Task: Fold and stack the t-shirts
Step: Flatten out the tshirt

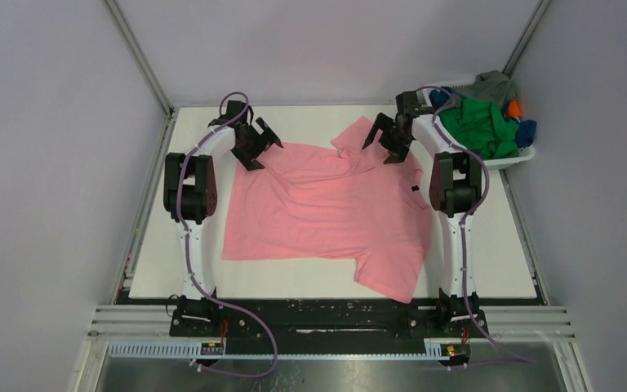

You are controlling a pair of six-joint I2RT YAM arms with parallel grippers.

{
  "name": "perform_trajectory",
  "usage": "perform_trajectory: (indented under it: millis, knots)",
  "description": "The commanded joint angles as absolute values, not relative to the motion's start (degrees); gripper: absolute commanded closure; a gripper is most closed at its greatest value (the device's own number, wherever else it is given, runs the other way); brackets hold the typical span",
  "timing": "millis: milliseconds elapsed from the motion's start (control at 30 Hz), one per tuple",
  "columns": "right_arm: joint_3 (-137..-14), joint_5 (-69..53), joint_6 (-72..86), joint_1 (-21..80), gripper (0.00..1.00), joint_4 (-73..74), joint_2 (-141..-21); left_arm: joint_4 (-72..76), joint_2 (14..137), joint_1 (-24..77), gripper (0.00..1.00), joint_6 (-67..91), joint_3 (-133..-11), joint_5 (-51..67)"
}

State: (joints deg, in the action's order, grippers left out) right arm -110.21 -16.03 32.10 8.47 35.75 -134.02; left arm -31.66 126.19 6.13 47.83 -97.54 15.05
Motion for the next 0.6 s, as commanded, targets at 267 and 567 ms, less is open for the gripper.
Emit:
perform_trajectory:
  millis: [267,567]
  knots:
    - [-151.0,-14.1,30.0,5.7,0.01,42.5,-152.1,-37.7,137.7,2.5,0.01,47.9,-125.8,17.9]
    - [-93.1,-13.2,20.4,5.8,0.0,14.6,-107.0,-31.6,100.7,3.9,0.01,43.6,-86.1,7.9]
